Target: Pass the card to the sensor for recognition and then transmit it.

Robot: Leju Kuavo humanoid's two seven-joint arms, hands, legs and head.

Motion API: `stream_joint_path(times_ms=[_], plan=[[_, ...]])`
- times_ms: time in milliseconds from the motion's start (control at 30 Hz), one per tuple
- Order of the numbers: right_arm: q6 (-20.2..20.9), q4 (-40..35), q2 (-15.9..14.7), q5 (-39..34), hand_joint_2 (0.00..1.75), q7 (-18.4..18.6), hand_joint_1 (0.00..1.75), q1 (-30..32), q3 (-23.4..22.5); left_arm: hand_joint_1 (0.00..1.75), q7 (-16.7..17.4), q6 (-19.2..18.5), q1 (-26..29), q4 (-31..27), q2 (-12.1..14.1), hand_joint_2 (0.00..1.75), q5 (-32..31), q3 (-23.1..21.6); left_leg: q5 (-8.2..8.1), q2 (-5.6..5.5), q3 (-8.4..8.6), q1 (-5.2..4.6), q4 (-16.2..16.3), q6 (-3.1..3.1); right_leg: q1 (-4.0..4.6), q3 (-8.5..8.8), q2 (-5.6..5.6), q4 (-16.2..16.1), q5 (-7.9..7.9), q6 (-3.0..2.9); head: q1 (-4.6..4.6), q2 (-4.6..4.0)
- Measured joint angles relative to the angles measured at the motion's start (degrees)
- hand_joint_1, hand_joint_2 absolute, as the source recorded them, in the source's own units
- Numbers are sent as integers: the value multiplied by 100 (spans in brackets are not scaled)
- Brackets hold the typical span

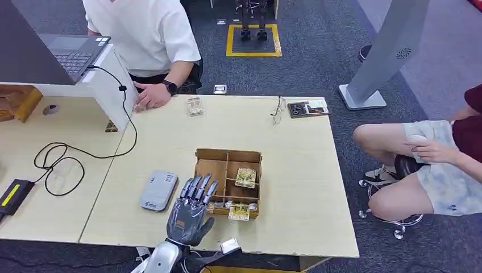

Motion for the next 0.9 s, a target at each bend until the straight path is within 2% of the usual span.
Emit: stream_joint_path(times_ms=[300,333,367,500,567,900], plan=[[0,0,0,0,175,0,0,-5,0,2,44,31,-8,66,-116,175,35,0,0,0,0,0,0,0,0,0,0,0,0,0,-2,0],[0,0,0,0,175,0,0,-4,0,134,19,55,-8,66,-131,175,83,0,0,0,0,0,0,0,0,0,0,0,0,0,-2,0],[0,0,0,0,175,0,0,-5,0,175,-13,83,-8,66,-142,175,116,0,0,0,0,0,0,0,0,0,-1,0,0,0,-4,0],[-2,2,0,0,175,0,0,-6,0,175,-77,583,0,66,-155,175,48,2,0,0,0,0,0,0,0,0,-1,0,0,0,-2,0],[-4,2,0,2,175,0,0,-7,0,175,-96,697,6,66,-159,175,-11,2,0,0,-1,0,0,0,0,0,-1,0,0,0,-2,0],[-20,2,0,2,175,-2,0,-7,0,175,-147,719,24,66,-159,175,-105,4,0,0,-1,0,0,0,0,1,-1,0,0,0,-2,0]])
